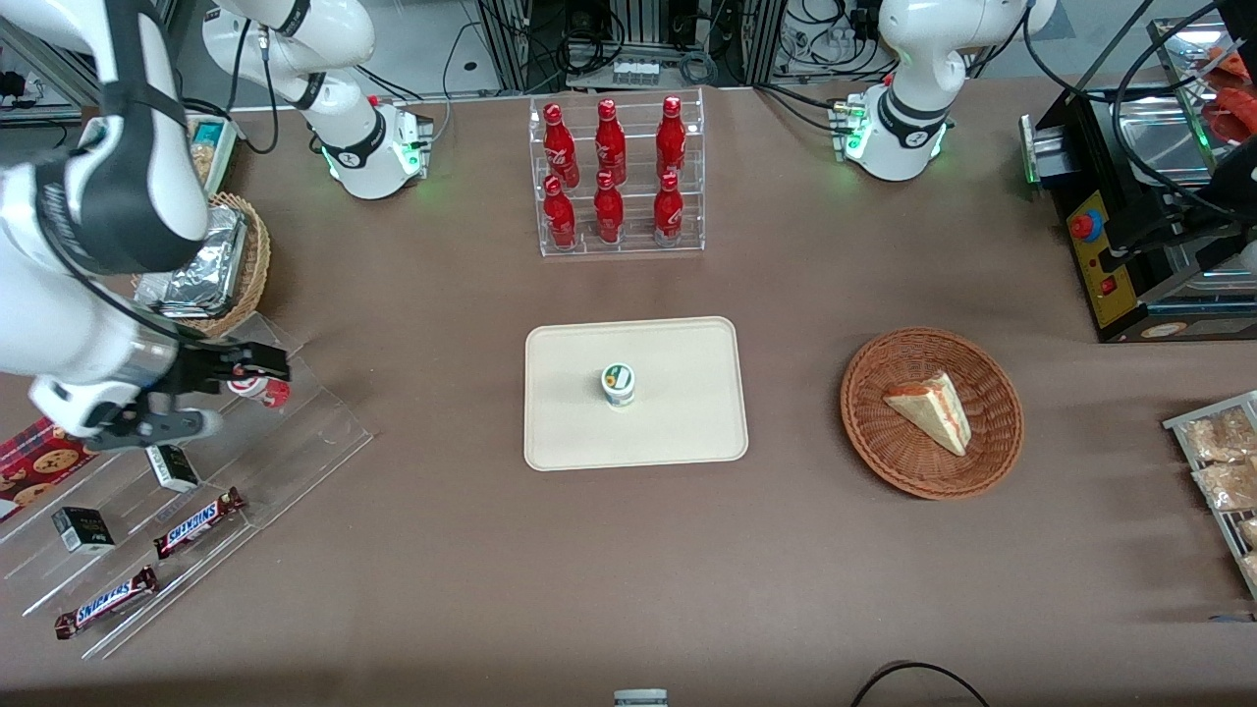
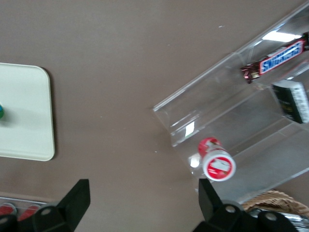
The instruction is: Place green gum on tray
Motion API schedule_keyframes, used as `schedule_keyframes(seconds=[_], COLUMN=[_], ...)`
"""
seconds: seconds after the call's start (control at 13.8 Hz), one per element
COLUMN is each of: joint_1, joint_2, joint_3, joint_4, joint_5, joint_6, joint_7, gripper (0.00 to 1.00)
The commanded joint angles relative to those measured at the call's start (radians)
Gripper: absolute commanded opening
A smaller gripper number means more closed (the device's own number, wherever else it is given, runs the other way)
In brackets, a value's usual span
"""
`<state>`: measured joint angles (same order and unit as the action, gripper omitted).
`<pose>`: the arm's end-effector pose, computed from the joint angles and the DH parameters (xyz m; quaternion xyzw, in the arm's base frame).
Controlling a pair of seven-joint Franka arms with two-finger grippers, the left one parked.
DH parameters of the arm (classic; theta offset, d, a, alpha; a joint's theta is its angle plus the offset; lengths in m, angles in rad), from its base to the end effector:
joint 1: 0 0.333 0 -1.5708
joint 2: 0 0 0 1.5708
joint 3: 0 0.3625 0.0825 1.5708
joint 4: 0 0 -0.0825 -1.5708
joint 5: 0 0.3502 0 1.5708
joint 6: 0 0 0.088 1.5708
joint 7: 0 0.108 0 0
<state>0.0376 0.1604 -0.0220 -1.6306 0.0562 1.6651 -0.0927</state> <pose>0.5727 0.0155 0.5636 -0.9964 -0.0496 0.0618 0.0284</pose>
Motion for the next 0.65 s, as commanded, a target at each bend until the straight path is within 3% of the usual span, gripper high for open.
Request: schedule_keyframes(seconds=[0.0,0.58], joint_1=[-0.056,-0.081], joint_2=[-0.067,-0.168], joint_3=[0.016,0.010], joint_4=[-0.035,-0.031], joint_5=[0.005,-0.007], joint_6=[-0.043,-0.200], joint_7=[-0.032,0.019], gripper=[1.00,1.00])
